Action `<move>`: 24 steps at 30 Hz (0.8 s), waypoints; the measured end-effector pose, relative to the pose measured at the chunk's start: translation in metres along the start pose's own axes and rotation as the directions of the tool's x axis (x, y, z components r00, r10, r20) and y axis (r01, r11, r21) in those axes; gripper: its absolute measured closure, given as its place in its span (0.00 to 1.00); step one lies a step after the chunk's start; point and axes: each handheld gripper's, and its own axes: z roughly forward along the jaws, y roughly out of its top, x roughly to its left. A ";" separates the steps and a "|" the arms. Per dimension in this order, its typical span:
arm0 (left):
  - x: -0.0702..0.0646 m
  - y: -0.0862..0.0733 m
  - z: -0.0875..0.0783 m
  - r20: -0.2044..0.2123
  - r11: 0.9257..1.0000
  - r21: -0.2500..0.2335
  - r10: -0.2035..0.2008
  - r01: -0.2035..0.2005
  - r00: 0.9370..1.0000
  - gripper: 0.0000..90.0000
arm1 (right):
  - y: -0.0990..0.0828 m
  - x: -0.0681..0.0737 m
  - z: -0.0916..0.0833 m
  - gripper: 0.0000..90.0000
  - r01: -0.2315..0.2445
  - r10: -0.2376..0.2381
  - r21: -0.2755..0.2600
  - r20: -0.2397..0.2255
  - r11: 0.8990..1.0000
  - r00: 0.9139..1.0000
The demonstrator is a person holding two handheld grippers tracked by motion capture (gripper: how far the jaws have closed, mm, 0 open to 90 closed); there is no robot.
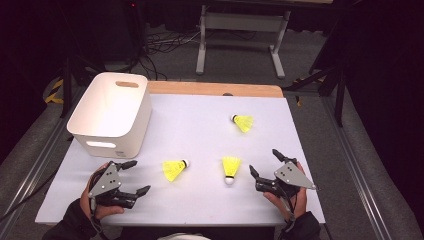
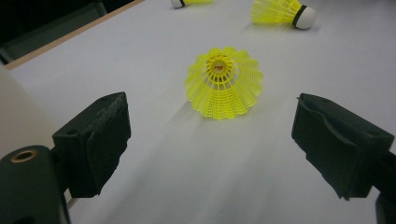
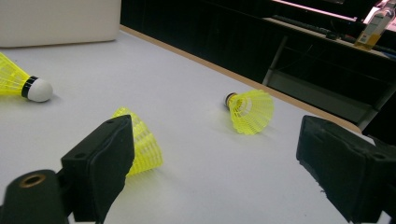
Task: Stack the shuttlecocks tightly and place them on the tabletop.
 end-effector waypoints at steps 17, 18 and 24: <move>-0.018 0.003 0.009 0.082 0.999 0.036 0.023 -0.026 0.996 0.23 | -0.001 -0.003 0.000 0.15 -0.011 0.011 0.012 0.038 1.000 0.999; -0.018 0.003 0.009 0.082 0.999 0.036 0.023 -0.026 0.996 0.24 | 0.000 -0.002 0.001 0.15 -0.009 0.009 0.008 0.035 1.000 0.999; -0.034 0.013 0.039 0.137 0.991 0.119 0.051 -0.068 0.989 0.31 | 0.000 0.000 0.004 0.16 0.001 -0.002 0.022 0.030 1.000 1.000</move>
